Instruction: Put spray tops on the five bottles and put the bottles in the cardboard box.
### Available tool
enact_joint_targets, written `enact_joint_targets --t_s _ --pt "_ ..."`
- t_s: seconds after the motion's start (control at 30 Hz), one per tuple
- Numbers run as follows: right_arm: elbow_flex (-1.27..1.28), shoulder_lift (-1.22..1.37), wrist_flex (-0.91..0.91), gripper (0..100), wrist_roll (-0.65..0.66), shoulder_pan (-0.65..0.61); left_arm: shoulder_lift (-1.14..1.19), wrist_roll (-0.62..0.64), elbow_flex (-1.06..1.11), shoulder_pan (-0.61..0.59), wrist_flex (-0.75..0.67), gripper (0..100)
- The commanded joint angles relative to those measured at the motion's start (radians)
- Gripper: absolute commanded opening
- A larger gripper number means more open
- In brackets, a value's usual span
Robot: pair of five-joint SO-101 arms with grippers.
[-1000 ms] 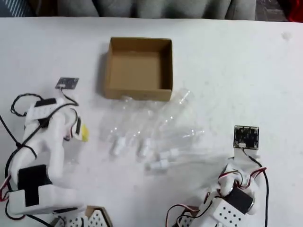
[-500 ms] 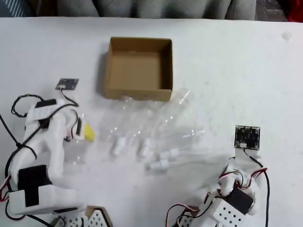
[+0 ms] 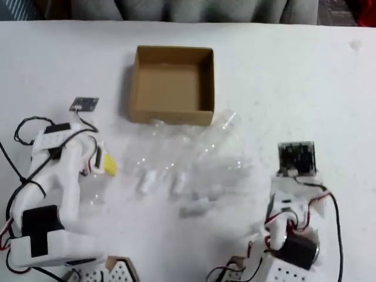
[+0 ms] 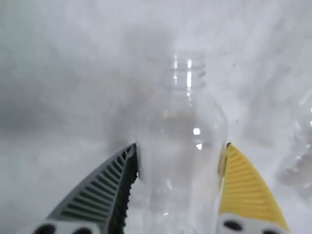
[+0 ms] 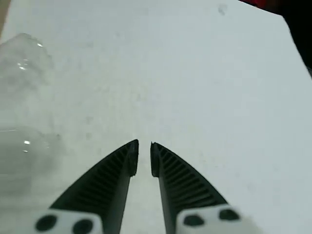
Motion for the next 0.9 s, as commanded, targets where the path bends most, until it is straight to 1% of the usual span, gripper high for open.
enact_joint_targets --t_s 0.0,0.2,0.27,0.4,0.5,0.7,0.77,0.87 --pt "-0.195 0.259 -0.008 1.5 -0.084 -0.119 -0.058 0.006 -0.006 0.005 -0.025 25" --pt "-0.427 0.578 -0.008 1.9 -0.238 -0.268 -0.058 0.006 -0.005 0.005 -0.051 25" --pt "-0.494 0.671 -0.008 5.3 -0.296 -0.318 -0.058 0.006 -0.005 0.005 -0.051 25" --pt "-0.62 0.855 -0.01 15.5 -0.396 -0.44 -0.058 0.006 -0.005 0.005 -0.052 25" --pt "-0.735 1.001 -0.021 15.2 -0.442 -0.516 -0.058 0.006 -0.006 0.005 -0.052 25" --pt "-0.919 1.293 -0.13 14.9 -0.615 -0.575 -0.058 0.006 -0.008 0.008 -0.061 25" --pt "-0.968 1.385 -0.166 14.9 -0.643 -0.585 -0.058 0.008 -0.005 0.008 -0.072 25" --pt "-1.03 1.515 -0.223 14.9 -0.643 -0.59 -0.058 0.008 -0.005 0.008 -0.074 25"
